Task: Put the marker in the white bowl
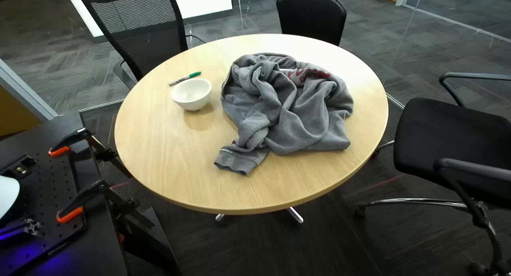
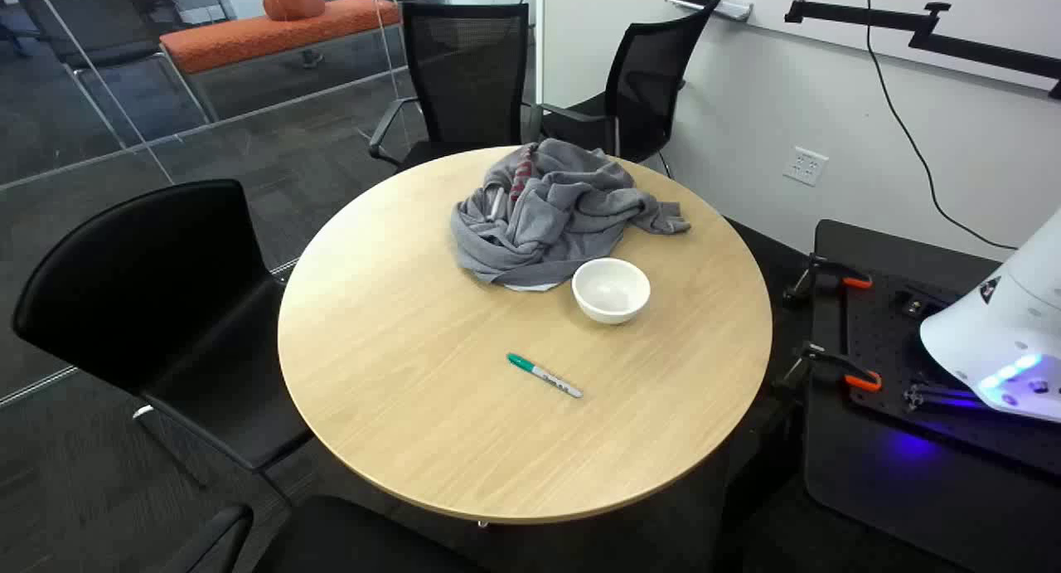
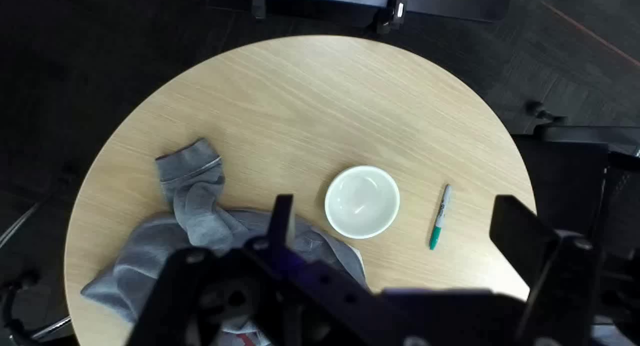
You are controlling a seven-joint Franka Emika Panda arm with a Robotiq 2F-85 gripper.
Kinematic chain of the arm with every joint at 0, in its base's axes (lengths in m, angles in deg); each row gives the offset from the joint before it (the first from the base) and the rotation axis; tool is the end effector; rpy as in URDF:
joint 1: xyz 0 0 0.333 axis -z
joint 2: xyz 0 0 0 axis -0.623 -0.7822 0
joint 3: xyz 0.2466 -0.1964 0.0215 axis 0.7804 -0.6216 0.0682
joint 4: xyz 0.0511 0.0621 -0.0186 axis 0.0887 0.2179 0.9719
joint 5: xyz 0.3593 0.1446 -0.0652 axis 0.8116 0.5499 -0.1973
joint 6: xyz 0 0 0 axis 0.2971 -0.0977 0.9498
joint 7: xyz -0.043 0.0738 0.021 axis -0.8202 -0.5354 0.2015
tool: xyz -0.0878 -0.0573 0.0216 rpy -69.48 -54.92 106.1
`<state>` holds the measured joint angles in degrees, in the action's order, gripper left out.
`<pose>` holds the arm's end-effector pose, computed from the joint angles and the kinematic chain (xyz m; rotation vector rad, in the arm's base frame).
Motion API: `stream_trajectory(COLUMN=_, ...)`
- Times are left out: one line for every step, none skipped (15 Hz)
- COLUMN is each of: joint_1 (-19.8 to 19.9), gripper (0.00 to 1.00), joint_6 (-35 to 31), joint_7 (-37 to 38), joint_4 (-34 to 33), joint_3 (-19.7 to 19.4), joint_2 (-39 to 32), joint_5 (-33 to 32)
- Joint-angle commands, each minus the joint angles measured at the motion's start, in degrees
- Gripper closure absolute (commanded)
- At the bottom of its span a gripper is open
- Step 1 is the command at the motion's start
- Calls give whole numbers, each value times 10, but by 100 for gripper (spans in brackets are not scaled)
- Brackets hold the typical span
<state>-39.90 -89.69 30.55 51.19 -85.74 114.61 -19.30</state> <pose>0.3866 -0.0559 0.5709 -3.0024 -0.1488 0.1308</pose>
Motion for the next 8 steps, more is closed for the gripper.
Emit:
stream_trajectory(joint_1=12, gripper=0, joint_6=1, joint_7=-4, joint_4=-1, joint_3=9, joint_2=-1, joint_5=4)
stream_trajectory(joint_1=12, gripper=0, joint_6=1, joint_7=-4, joint_4=-1, joint_3=9, joint_2=-1, joint_5=4)
stream_trajectory(joint_1=12, gripper=0, joint_6=1, joint_7=-4, joint_4=-1, joint_3=9, joint_2=-1, joint_5=4)
stream_trajectory(joint_1=12, gripper=0, joint_6=1, joint_7=-4, joint_4=-1, joint_3=9, joint_2=-1, joint_5=4)
stream_trajectory(joint_1=12, gripper=0, joint_6=-5, joint_7=-2, joint_4=3, joint_3=10, joint_2=1, joint_5=5)
stream_trajectory(joint_1=11, gripper=0, joint_6=-16, joint_7=4, joint_4=10, joint_3=15, joint_2=4, joint_5=7)
stream_trajectory(joint_1=10, gripper=0, joint_6=-35, joint_7=12, joint_4=19, joint_3=21, joint_2=7, joint_5=8)
stream_trajectory(joint_1=9, gripper=0, joint_6=-51, joint_7=19, joint_4=26, joint_3=27, joint_2=8, joint_5=9)
